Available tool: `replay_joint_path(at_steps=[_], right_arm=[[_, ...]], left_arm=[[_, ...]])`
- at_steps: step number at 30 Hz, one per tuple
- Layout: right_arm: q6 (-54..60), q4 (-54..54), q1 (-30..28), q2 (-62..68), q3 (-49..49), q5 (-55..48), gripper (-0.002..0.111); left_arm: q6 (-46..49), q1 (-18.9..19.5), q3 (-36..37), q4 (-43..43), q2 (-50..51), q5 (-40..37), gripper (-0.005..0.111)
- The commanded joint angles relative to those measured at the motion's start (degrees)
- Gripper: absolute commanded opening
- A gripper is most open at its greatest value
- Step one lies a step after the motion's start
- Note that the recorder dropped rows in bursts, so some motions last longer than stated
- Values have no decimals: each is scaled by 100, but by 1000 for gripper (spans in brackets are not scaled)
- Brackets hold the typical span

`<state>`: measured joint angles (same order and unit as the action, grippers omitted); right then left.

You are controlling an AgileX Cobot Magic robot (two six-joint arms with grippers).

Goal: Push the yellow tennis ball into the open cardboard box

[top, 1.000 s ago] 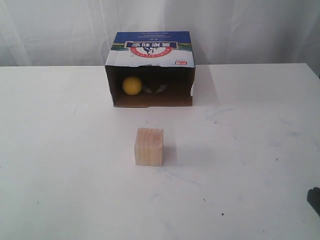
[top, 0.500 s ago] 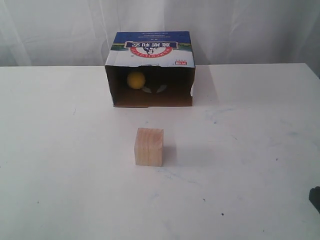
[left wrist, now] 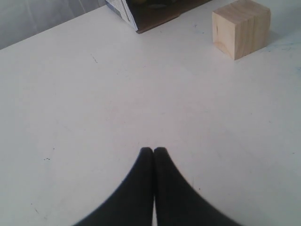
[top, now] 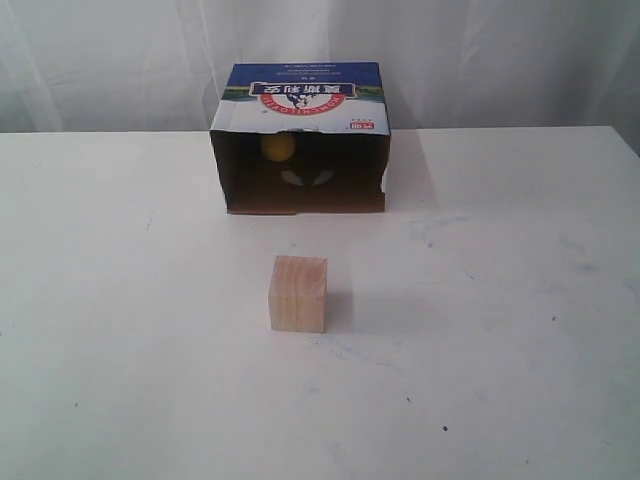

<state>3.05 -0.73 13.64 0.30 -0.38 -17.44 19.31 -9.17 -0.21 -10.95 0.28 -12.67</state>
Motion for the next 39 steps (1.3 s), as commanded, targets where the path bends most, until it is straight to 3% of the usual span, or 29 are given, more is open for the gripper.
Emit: replay_joint_path(at_steps=[1, 4, 8, 16, 21, 39], right_arm=[[-31, -56, -56, -30, 38, 33, 0], [-31, -56, -56, -30, 38, 33, 0], [-31, -56, -56, -30, 38, 33, 0], [-31, -56, -56, -30, 38, 33, 0], [-31, -56, -56, -30, 38, 33, 0], [-31, -56, -56, -30, 38, 33, 0]], left_arm=[[-3, -12, 21, -42, -28, 25, 0], [-3, 175, 21, -42, -28, 25, 0], [-3, 780, 21, -42, -28, 25, 0], [-3, 793, 21, -42, -28, -100, 0], [-1513, 793, 21, 602, -28, 91, 0], [-1633, 793, 21, 723, -28, 123, 0]])
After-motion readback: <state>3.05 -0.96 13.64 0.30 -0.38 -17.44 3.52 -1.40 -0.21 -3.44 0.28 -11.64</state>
